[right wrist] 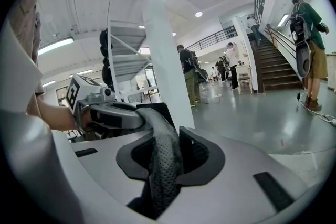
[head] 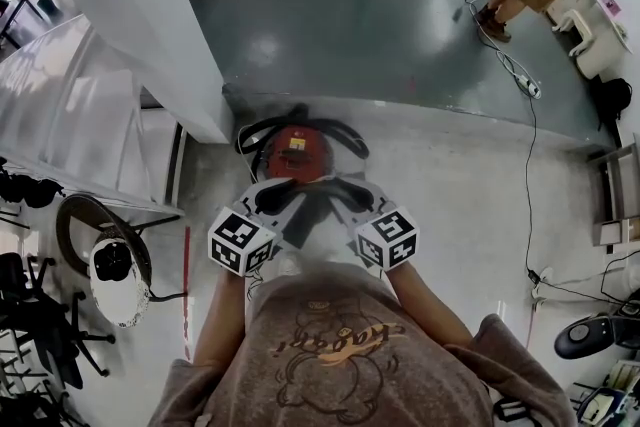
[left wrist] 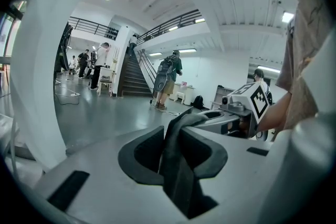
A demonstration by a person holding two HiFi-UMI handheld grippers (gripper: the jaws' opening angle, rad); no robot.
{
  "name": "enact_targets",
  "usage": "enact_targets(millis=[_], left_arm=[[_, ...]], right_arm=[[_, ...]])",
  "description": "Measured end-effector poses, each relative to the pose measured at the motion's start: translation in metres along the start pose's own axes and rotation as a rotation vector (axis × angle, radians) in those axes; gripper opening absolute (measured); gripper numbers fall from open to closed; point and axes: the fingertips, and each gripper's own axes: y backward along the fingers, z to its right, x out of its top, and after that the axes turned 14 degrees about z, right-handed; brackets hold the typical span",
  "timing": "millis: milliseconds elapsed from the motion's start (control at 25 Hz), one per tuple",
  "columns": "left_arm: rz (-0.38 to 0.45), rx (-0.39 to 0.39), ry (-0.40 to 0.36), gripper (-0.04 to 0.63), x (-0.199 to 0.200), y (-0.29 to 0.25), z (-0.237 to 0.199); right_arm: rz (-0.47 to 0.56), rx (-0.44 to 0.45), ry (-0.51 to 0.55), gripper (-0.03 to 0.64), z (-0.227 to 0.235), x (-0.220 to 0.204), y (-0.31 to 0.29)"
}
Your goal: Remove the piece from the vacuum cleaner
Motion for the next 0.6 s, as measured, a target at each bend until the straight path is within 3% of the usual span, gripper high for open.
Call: enact_targets(millis=[600], left_arm=[[0.015,0.01,0.008,0.087,0.0002,0.0087,0.0013]], right_arm=[[0.0,-0.001,0.0,0.077,-0.0083,-0.0003,0.0003]])
